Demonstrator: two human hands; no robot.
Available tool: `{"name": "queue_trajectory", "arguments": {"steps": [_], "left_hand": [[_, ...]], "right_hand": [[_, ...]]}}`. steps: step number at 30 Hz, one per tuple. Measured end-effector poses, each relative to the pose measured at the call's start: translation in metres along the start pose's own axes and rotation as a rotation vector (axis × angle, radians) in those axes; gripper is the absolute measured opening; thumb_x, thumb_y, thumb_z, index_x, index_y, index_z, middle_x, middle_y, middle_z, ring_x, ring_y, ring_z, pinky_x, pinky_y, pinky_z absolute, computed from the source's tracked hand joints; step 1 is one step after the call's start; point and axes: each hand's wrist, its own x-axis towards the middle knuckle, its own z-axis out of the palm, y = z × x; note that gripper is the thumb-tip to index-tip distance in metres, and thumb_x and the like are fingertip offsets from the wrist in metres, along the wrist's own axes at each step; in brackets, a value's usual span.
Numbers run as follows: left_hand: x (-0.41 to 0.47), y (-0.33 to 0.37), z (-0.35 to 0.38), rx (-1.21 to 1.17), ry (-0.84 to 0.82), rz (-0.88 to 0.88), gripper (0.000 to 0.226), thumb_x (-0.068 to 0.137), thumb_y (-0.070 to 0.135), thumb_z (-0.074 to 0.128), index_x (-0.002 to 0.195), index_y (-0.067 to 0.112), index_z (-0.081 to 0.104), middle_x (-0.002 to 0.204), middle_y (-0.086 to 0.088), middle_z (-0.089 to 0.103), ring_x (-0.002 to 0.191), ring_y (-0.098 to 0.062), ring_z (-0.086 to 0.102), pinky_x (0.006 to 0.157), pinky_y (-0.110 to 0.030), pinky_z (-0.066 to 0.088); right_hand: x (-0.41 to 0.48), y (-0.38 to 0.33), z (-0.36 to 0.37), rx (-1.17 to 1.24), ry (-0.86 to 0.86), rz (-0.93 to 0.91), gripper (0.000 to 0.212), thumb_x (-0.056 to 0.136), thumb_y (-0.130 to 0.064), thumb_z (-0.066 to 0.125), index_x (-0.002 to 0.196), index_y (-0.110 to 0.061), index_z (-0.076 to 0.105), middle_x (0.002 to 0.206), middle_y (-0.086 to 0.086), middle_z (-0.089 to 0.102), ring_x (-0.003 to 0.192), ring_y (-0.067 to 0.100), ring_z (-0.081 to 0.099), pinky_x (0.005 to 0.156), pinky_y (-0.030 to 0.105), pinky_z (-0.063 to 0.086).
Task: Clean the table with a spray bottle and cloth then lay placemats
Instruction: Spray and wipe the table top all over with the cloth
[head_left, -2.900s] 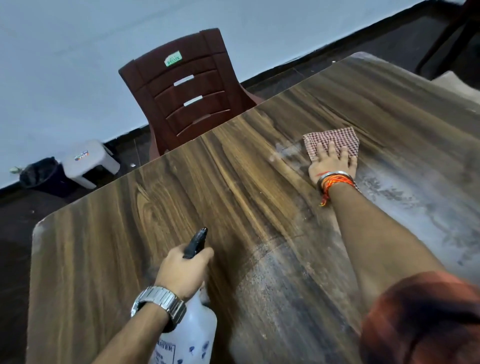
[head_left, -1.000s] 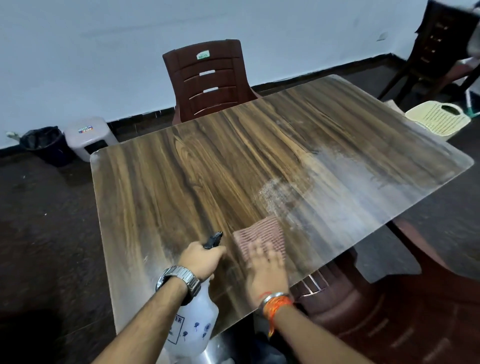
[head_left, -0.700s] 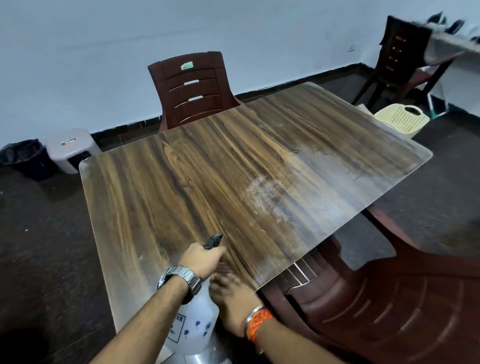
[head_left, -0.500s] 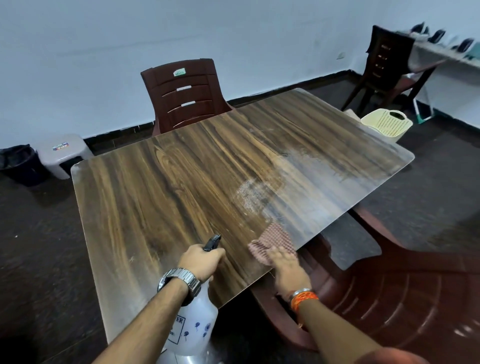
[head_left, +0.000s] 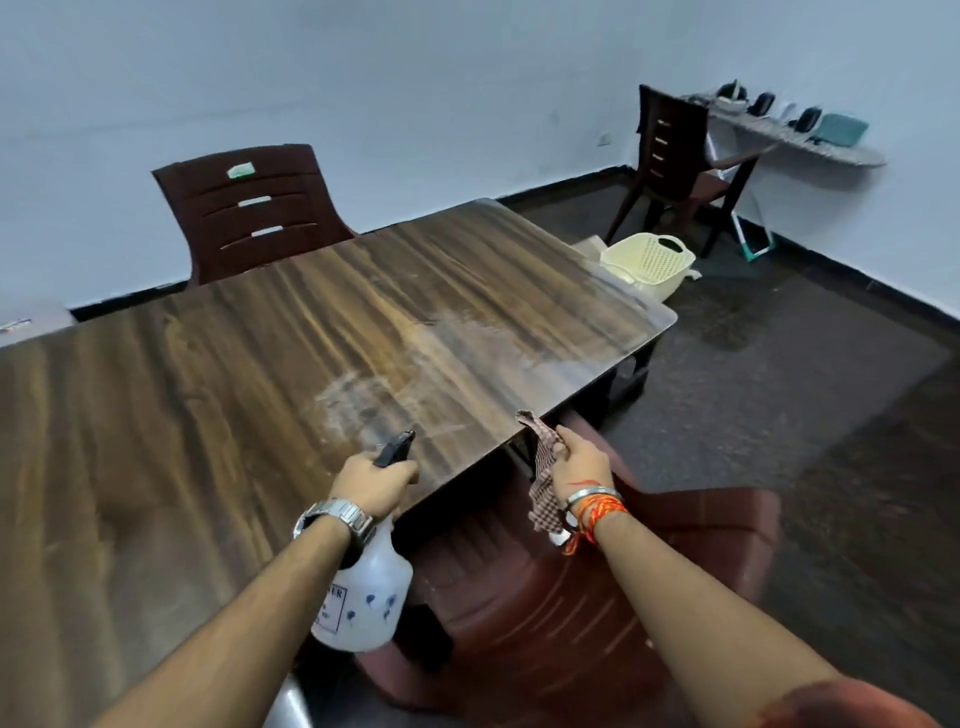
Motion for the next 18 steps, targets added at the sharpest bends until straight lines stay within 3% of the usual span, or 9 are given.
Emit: {"name": "queue_trajectory", "arguments": {"steps": [9,14,18], "left_hand": [[-0.010,0.054,0.091,0.002,0.263,-0.110,0.027,0.080,0.027,0.061,0.069,0.004,0.066,0.068,-0.012,0.068,0.061,-0.027,0.060,0.051,-0.028,0.040],[0.002,0.054,0.111,-0.012,0.231,-0.218,0.023,0.080,0.026,0.061,0.068,0.006,0.063,0.055,-0.006,0.061,0.046,-0.021,0.055,0.042,-0.021,0.034],[0.020,0.057,0.120,-0.076,0.251,-0.230,0.026,0.077,0.028,0.060,0.064,0.005,0.063,0.061,-0.012,0.065,0.056,-0.030,0.059,0.052,-0.028,0.039]], "right_hand": [[0.045,0.039,-0.068,0.051,-0.067,-0.045,0.036,0.096,-0.021,0.047,0.130,-0.020,0.058,0.126,0.011,0.062,0.119,0.031,0.054,0.100,0.031,0.040],[0.058,0.039,-0.066,0.106,-0.091,-0.130,0.034,0.095,-0.021,0.049,0.128,-0.021,0.059,0.124,0.006,0.064,0.117,0.026,0.056,0.100,0.029,0.040],[0.074,0.037,-0.068,0.062,-0.117,-0.175,0.034,0.096,-0.023,0.048,0.128,-0.026,0.059,0.123,0.005,0.064,0.116,0.026,0.057,0.097,0.027,0.041]]}}
